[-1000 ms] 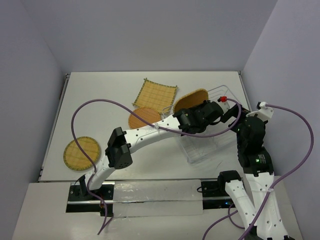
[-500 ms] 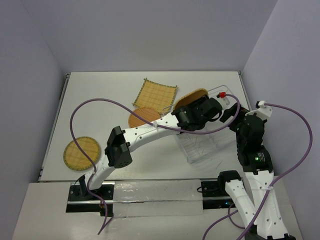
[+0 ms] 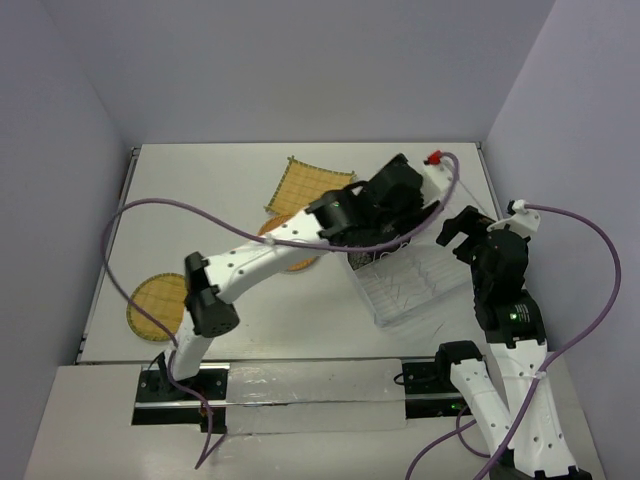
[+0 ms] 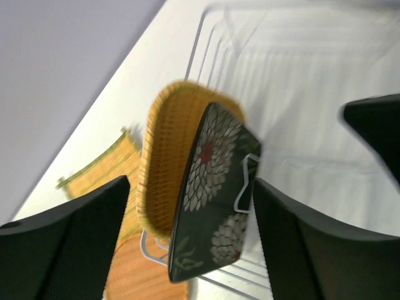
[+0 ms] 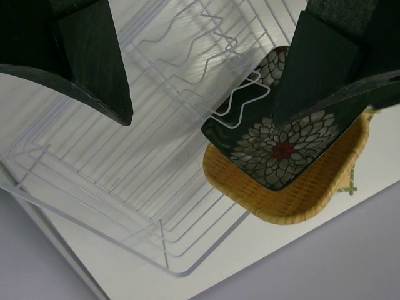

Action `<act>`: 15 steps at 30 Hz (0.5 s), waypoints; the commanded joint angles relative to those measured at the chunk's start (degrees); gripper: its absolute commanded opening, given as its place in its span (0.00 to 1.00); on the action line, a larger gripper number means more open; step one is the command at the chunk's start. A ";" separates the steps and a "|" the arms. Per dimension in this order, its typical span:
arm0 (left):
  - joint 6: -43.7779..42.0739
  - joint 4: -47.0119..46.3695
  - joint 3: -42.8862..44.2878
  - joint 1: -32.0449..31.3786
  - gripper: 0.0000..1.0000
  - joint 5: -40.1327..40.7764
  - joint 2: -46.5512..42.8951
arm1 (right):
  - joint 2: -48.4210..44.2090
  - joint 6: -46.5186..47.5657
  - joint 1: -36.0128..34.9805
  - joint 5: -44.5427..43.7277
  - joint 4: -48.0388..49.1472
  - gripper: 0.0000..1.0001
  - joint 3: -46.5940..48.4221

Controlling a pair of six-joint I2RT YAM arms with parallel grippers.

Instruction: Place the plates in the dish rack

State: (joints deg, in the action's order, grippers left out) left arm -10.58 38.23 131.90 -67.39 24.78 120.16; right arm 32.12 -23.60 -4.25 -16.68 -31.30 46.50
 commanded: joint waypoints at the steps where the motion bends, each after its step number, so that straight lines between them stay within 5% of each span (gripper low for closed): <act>1: 10.08 -5.87 -6.76 8.35 0.90 -14.79 -18.22 | -0.48 2.58 0.03 4.78 1.77 1.00 2.11; 11: 41.91 -18.30 -55.41 34.39 0.99 -15.04 -51.01 | 0.82 4.54 -0.12 19.57 3.56 1.00 1.65; 15: 52.92 -14.85 -69.65 43.50 0.99 -12.31 -61.50 | 1.76 5.08 -0.77 25.39 4.92 1.00 1.82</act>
State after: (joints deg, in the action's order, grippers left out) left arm 26.82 20.74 74.40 -31.89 11.53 64.35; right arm 32.80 -20.04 -4.25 0.86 -30.23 46.61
